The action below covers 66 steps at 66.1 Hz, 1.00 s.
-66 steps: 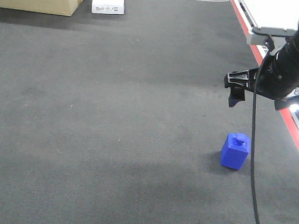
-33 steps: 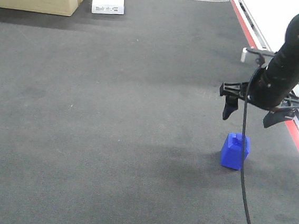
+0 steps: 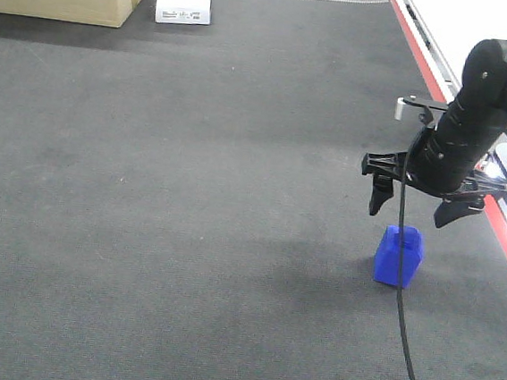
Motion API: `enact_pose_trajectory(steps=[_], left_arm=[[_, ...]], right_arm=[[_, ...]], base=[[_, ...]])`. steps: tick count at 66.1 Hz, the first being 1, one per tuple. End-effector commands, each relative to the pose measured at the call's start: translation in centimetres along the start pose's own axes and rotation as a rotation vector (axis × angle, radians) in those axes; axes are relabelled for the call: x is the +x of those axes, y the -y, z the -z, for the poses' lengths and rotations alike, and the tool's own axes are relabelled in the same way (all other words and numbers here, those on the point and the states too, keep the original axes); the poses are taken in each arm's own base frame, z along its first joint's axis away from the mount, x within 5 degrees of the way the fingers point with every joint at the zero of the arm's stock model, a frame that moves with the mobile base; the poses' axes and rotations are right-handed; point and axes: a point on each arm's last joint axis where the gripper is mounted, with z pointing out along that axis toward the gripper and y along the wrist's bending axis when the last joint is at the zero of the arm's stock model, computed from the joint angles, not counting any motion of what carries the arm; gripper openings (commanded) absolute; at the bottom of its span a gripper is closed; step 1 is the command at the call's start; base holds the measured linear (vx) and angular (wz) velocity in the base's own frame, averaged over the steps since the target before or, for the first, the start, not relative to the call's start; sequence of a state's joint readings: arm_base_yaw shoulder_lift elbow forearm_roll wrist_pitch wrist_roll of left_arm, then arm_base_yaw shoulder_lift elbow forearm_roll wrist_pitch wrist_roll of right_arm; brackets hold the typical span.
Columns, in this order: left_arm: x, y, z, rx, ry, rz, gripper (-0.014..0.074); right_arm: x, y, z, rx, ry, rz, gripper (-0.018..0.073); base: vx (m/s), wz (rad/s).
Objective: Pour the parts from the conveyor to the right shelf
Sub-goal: 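Lower the open right gripper over the blue block on the belt, then close the right gripper around the blue block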
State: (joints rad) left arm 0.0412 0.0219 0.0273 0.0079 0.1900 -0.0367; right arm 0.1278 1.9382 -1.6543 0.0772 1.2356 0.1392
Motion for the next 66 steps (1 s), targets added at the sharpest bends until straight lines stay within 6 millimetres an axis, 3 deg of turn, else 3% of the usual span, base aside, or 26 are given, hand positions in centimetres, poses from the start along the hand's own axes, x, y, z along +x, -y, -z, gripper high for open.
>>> enact_pose_trajectory(steps=[1,40,54,66], left_arm=[[-1.2,0.1,0.1,0.01,0.077,0.016,-0.0006],[-1.2,0.1,0.1,0.01,0.077,0.016,-0.0006],[-1.2,0.1,0.1,0.01,0.077,0.016,-0.0006],[-1.2,0.1,0.1,0.01,0.077,0.016,-0.0006]], right_arm=[[0.4,0.0,2.4,0.003,0.019,0.001,0.0612],[-0.3,0.1,-1.3,0.014,-0.072,-0.013,0.0597],[1.4,0.7,-4.3,0.036,-0.179,0.007,0.0591],[1.2,0.6,-4.4,0.025,-0.146,0.001,0.0591]], base=[[0.0,0.0],[0.0,0.0],[0.0,0.0],[0.0,0.0]])
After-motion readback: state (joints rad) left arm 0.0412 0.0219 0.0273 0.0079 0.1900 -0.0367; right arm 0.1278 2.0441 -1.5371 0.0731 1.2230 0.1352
